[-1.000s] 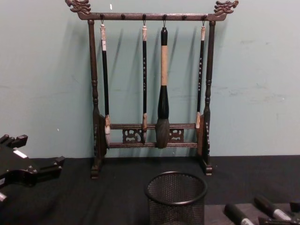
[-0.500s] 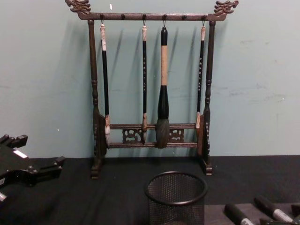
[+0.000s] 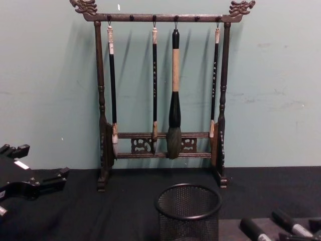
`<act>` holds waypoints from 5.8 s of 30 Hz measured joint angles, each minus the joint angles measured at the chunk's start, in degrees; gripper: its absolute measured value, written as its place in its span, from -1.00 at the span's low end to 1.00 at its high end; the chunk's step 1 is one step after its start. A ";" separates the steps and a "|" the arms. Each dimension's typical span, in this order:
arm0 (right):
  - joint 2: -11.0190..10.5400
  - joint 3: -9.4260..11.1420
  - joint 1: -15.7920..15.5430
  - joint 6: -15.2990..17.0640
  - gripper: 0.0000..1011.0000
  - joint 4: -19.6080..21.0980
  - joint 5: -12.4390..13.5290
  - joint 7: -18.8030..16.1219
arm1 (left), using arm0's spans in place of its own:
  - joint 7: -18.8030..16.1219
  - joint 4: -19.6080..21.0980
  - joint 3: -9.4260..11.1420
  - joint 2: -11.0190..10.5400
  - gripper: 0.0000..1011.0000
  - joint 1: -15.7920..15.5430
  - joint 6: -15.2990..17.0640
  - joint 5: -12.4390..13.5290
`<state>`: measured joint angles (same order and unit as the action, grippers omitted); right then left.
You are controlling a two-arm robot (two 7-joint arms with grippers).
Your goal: Pick up the water-based marker from the table and place it into the pen holder.
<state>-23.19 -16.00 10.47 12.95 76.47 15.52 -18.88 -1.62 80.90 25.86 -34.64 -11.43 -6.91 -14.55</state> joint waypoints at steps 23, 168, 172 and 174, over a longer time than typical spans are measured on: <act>-0.06 -0.09 0.00 -0.08 -0.59 0.07 -0.08 0.12 | 0.00 0.00 0.00 0.00 1.00 0.00 0.00 0.00; 8.99 -11.32 9.38 -18.95 -0.61 -1.10 -4.41 -6.88 | 0.00 0.00 0.00 0.00 1.00 0.00 0.00 0.00; 9.35 -11.58 9.91 -19.11 -0.61 -1.84 -4.71 -6.88 | 0.00 0.00 0.00 0.00 1.00 0.00 0.00 0.00; 9.60 -11.76 10.31 -19.19 -0.61 -2.41 -4.92 -6.89 | 0.00 0.00 0.00 0.00 1.00 0.00 0.00 0.00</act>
<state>-13.59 -27.76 20.78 -6.24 74.06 10.60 -25.77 -1.62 80.90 25.86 -34.65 -11.43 -6.91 -14.55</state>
